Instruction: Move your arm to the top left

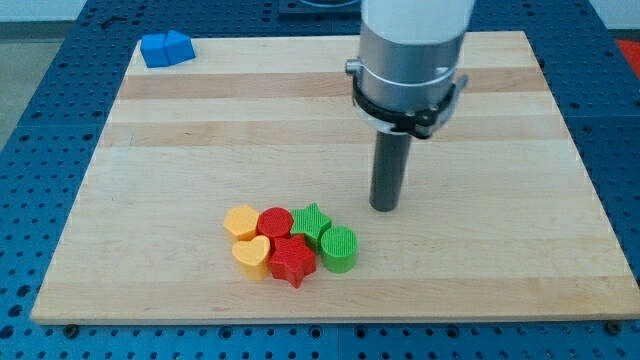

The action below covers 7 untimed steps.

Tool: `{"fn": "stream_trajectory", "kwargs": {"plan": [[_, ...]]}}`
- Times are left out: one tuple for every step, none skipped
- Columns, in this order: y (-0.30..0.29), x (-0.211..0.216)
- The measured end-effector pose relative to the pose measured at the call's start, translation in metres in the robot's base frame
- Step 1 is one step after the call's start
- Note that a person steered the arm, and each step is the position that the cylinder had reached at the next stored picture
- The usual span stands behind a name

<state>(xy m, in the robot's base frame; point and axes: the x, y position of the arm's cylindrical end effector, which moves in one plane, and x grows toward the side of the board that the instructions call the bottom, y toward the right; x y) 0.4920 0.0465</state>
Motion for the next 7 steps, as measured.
{"fn": "stream_trajectory", "kwargs": {"plan": [[-0.046, -0.038], [-0.13, -0.055], [-0.235, -0.073], [-0.318, -0.129], [-0.351, -0.187], [-0.351, -0.189], [-0.351, -0.213]]}}
